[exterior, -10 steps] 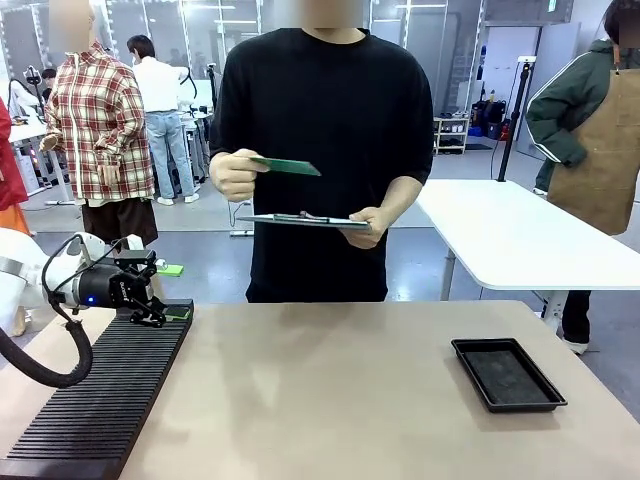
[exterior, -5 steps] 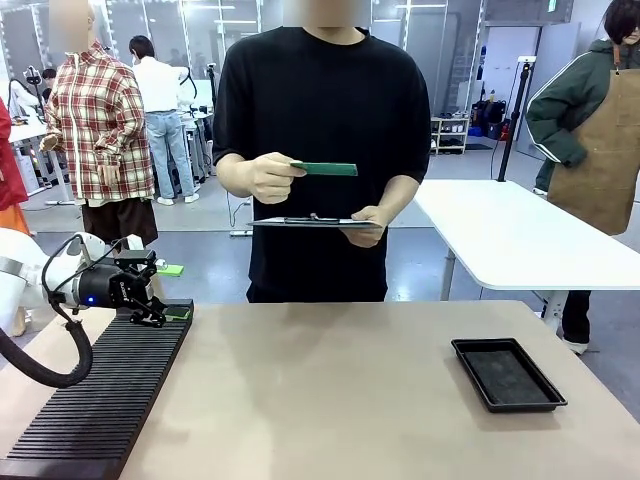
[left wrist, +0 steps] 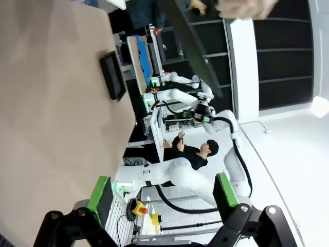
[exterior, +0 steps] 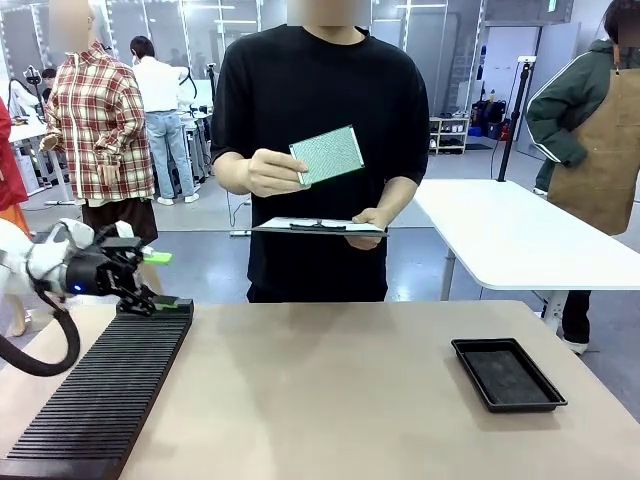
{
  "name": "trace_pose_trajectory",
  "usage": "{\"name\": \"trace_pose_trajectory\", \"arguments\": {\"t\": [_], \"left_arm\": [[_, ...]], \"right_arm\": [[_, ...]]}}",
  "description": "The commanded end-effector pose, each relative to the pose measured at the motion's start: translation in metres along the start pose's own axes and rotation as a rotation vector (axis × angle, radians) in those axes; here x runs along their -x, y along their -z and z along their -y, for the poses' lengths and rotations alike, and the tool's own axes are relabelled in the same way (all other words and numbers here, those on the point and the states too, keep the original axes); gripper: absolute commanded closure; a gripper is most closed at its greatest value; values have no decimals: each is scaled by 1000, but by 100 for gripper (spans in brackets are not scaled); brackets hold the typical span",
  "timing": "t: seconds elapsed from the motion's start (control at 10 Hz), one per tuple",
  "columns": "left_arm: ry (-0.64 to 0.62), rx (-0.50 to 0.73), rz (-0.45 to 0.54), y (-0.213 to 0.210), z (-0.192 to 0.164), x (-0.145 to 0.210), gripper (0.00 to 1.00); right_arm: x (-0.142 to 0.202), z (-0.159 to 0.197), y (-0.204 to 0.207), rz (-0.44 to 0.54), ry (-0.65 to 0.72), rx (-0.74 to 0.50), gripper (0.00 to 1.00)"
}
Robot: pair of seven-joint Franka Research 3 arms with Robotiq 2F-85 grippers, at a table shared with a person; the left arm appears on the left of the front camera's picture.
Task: Inspect the PCB.
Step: Pick up the Blank PCB that the human is holding.
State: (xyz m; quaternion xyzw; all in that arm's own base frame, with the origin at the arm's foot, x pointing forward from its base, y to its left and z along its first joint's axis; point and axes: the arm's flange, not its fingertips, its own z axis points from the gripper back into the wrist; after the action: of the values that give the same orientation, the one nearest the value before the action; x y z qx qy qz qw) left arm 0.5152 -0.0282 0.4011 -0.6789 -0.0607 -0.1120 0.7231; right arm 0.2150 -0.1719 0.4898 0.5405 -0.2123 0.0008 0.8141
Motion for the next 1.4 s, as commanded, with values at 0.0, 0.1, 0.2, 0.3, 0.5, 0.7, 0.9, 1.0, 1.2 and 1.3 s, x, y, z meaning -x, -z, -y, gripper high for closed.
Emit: {"name": "trace_pose_trajectory", "arguments": {"t": [0.0,0.1,0.2,0.3,0.5,0.7,0.9,1.0,1.2,1.3], "left_arm": [[29,-13,-15,-45,53,41,0],[29,-29,22,-69,72,67,0],[52,-42,56,-94,88,93,0],[78,-68,109,-120,102,125,0],[98,-108,211,-156,107,172,0],[121,-148,263,-171,108,212,0],[191,-330,290,-185,125,232,0],[189,-420,290,-192,143,239,0],[148,-502,287,-201,161,240,0],[162,-511,286,-198,161,237,0]], "right_arm": [[-1,-2,-1,5,-19,-13,0],[-1,-2,-1,5,-19,-13,0],[-1,-2,-1,5,-19,-13,0],[-1,-2,-1,5,-19,-13,0],[-1,-2,-1,5,-19,-13,0],[-1,-2,-1,5,-19,-13,0],[-1,-2,-1,5,-19,-13,0],[-1,-2,-1,5,-19,-13,0],[-1,-2,-1,5,-19,-13,0],[-1,-2,-1,5,-19,-13,0]]}}
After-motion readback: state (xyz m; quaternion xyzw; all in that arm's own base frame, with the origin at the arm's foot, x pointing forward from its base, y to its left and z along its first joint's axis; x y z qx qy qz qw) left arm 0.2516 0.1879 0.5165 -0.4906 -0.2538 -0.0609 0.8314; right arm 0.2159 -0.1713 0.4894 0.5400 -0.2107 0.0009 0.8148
